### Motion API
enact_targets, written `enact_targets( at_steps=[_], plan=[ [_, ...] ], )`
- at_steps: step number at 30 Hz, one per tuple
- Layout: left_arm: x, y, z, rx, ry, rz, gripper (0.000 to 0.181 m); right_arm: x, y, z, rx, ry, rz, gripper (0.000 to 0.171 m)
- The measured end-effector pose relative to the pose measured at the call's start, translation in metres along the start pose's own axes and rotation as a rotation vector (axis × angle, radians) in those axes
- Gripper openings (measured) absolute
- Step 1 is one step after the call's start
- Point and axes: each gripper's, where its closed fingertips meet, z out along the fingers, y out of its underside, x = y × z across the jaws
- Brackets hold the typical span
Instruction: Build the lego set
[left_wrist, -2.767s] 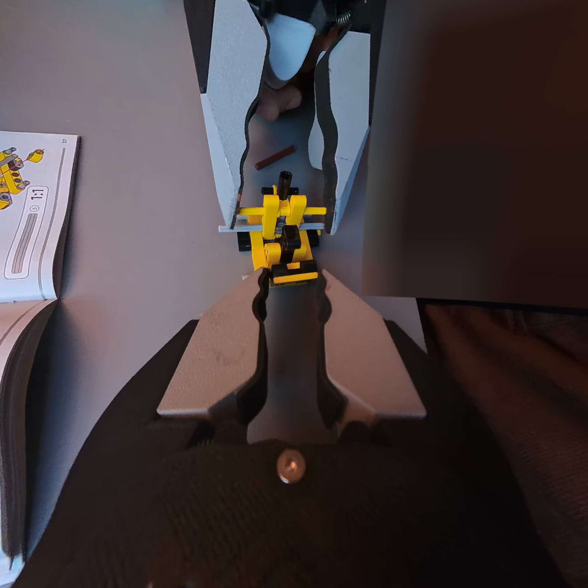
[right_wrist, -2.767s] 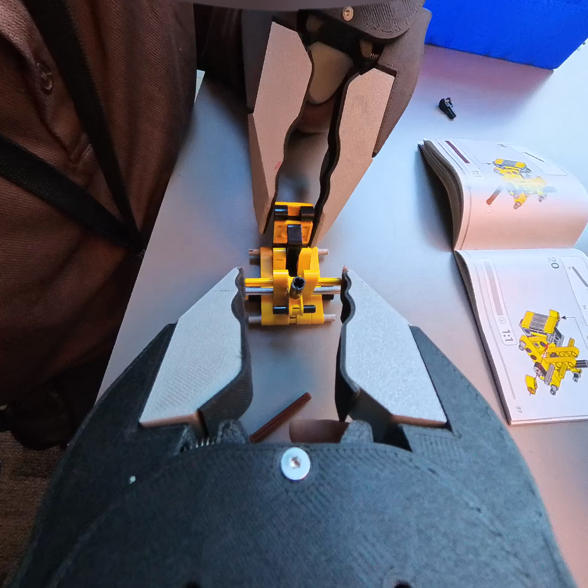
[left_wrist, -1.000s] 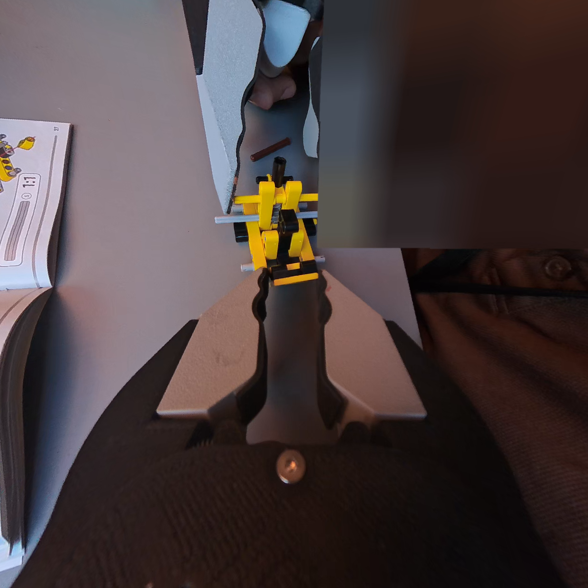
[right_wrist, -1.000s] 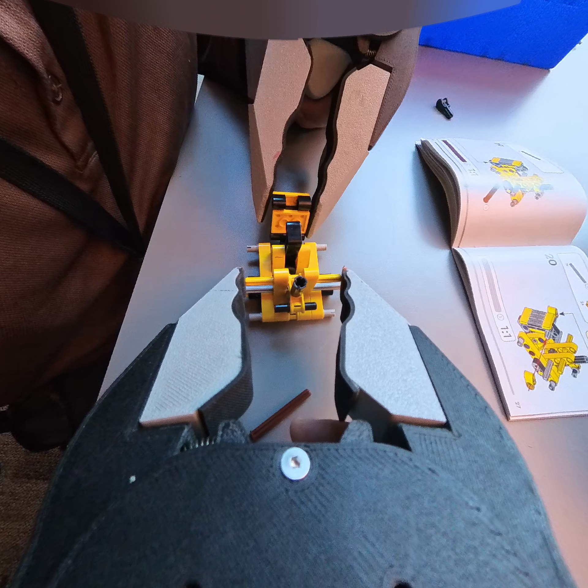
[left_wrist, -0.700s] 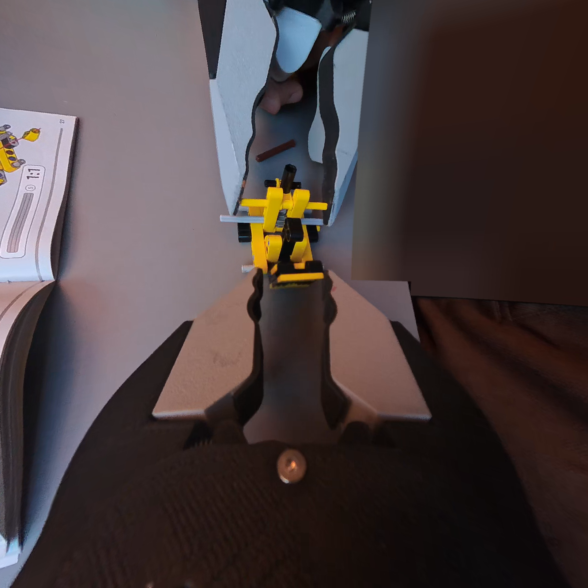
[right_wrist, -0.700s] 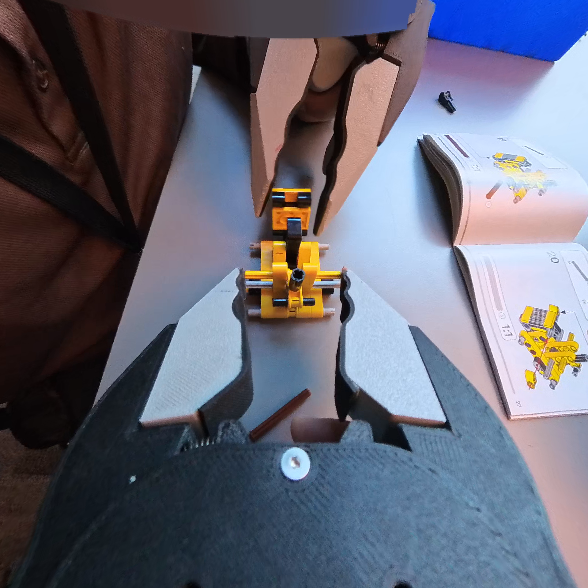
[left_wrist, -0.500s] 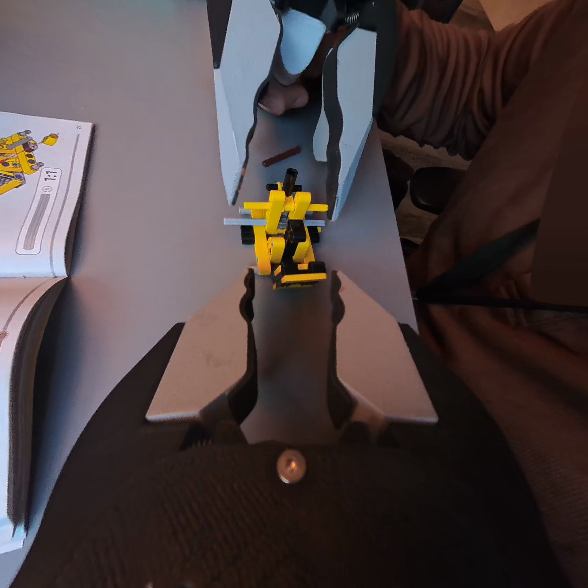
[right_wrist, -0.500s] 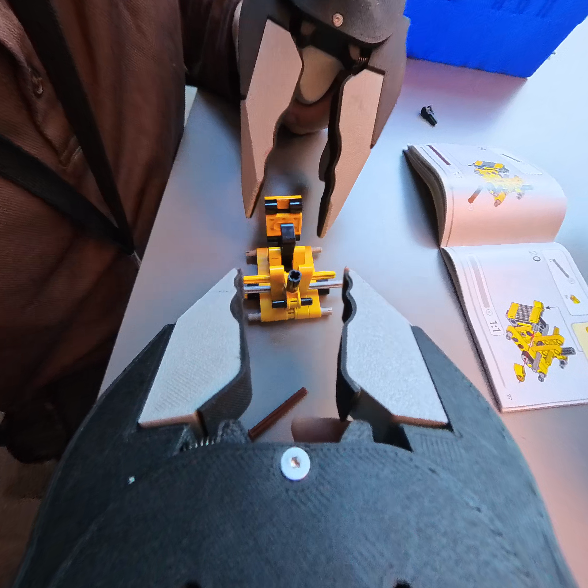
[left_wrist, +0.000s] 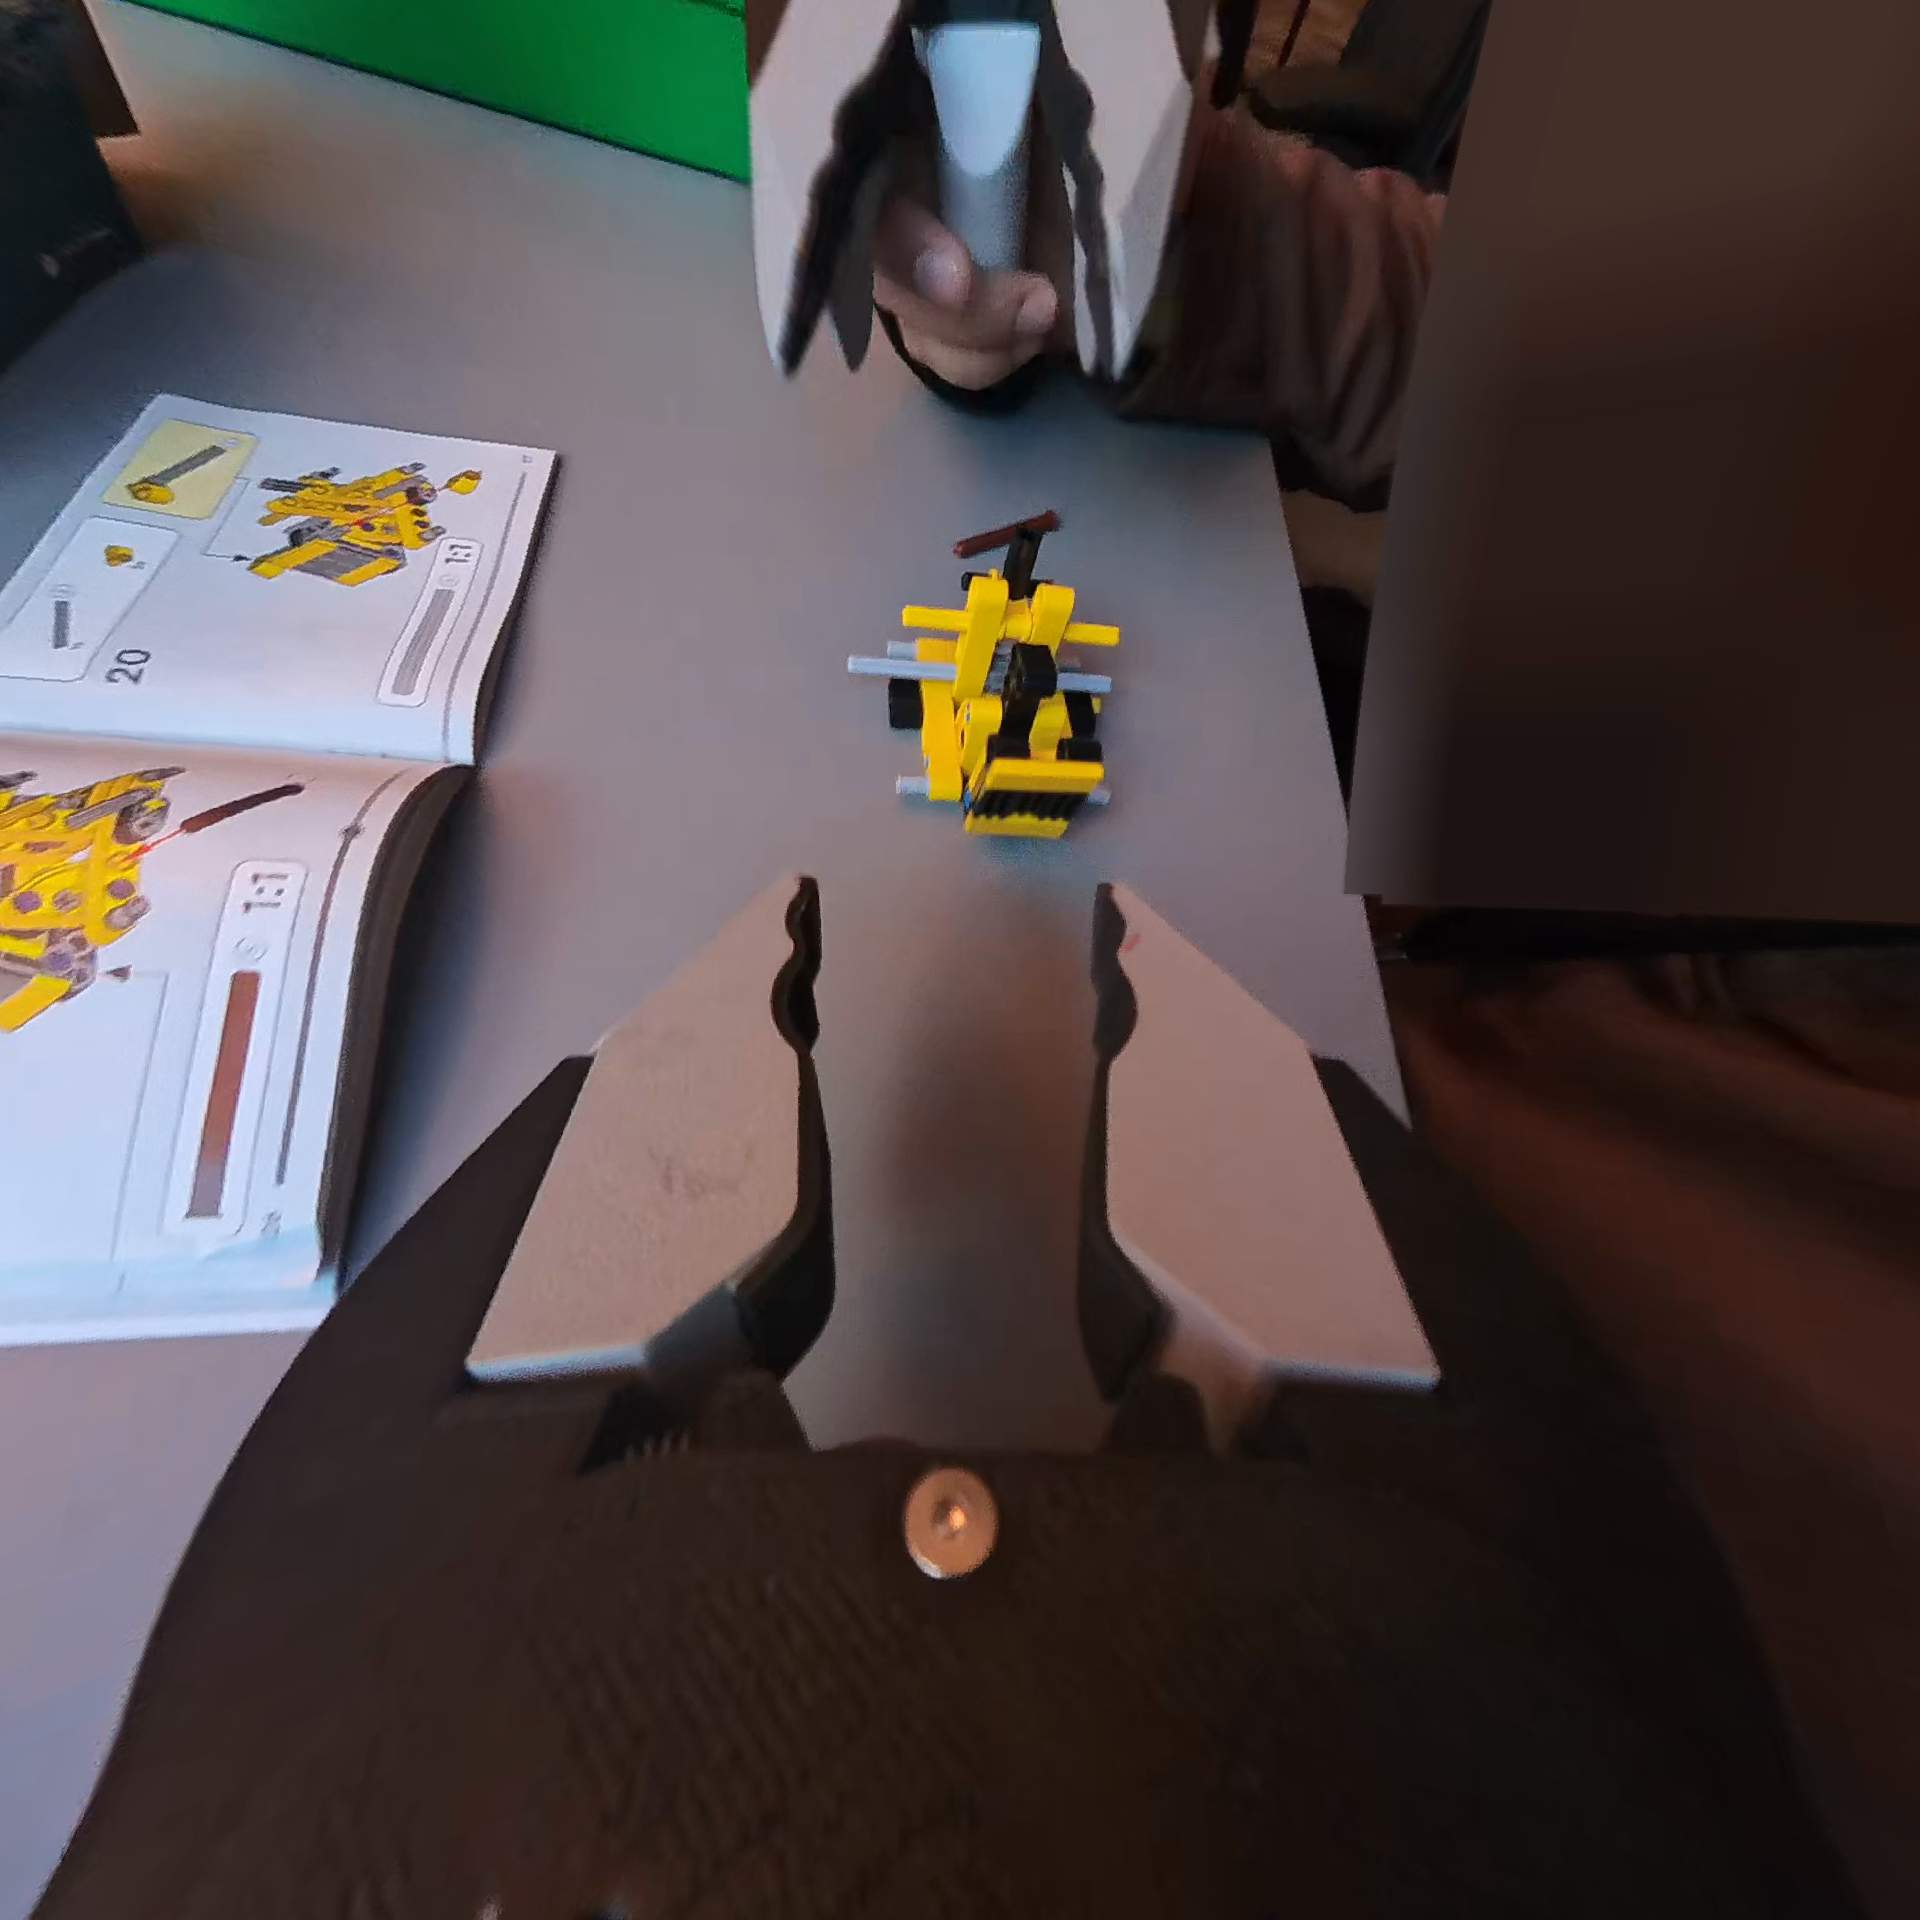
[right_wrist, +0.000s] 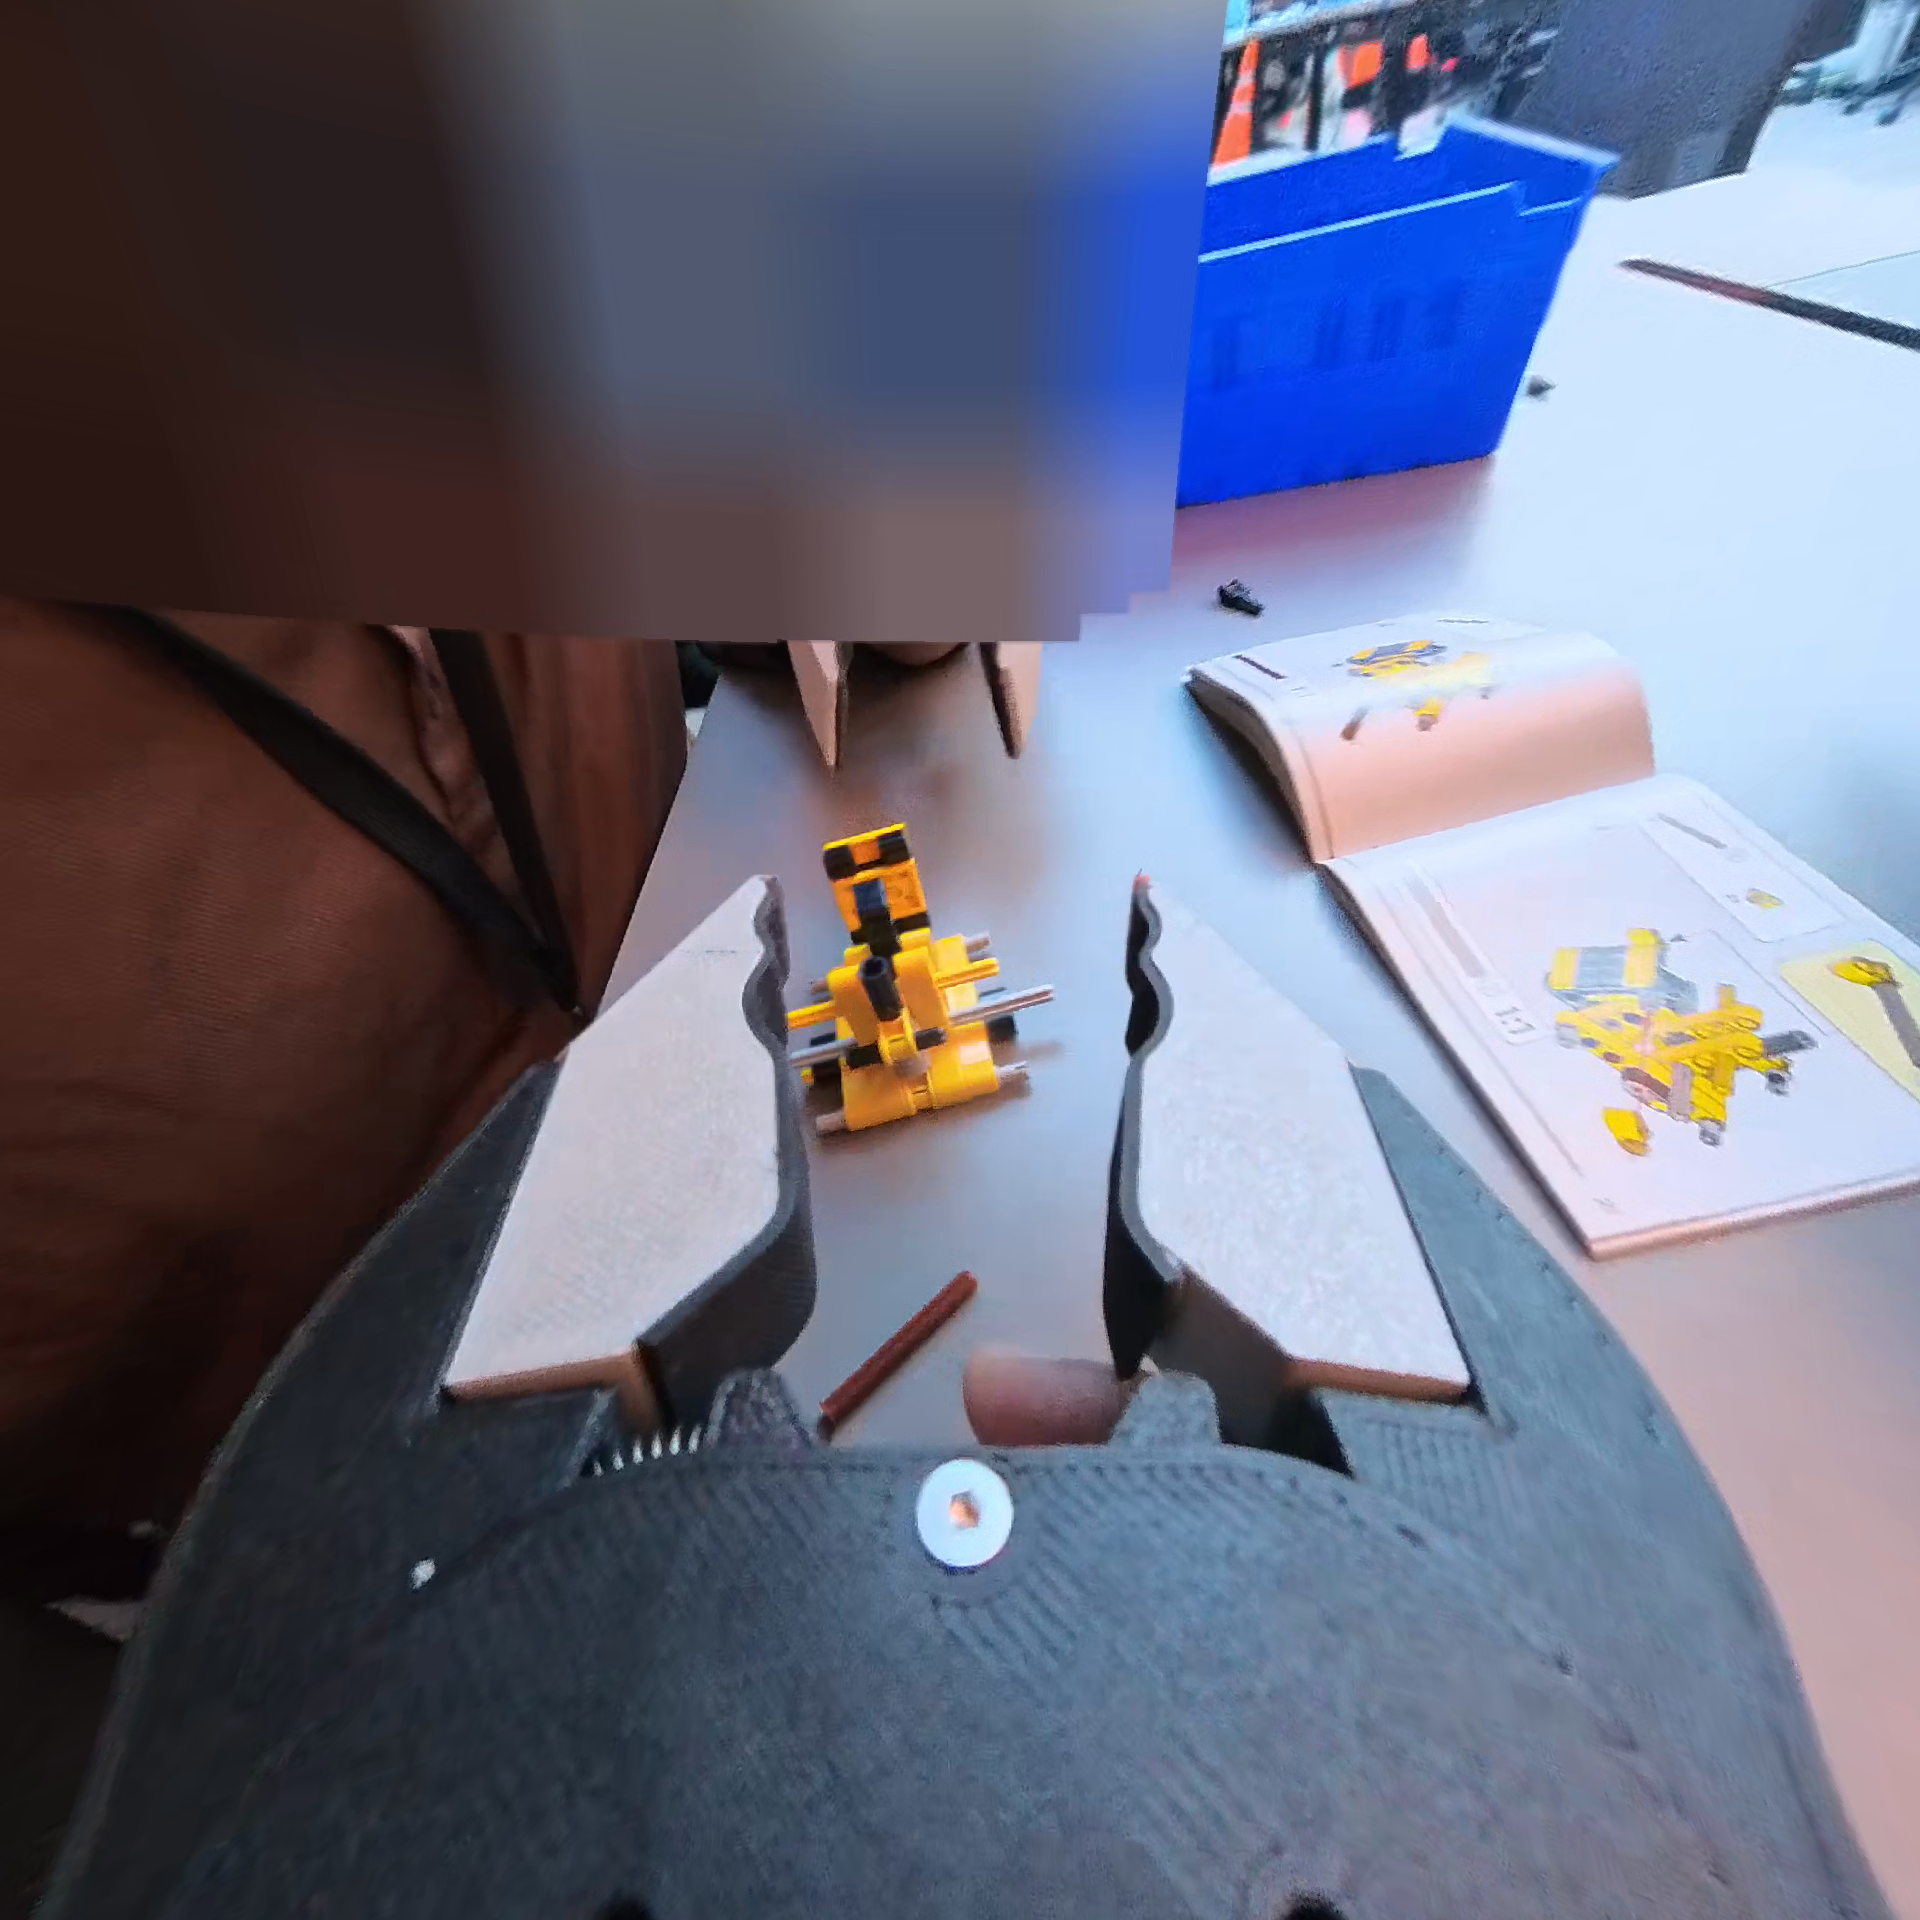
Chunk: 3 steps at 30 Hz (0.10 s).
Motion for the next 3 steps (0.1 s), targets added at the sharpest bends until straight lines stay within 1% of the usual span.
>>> enact_targets(
  at_steps=[3],
  plan=[
    [-0.002,0.007,-0.006,-0.021,-0.024,0.031,0.05,0.016,-0.009,-0.014,0.08,0.034,0.06,0.063]
  ],
)
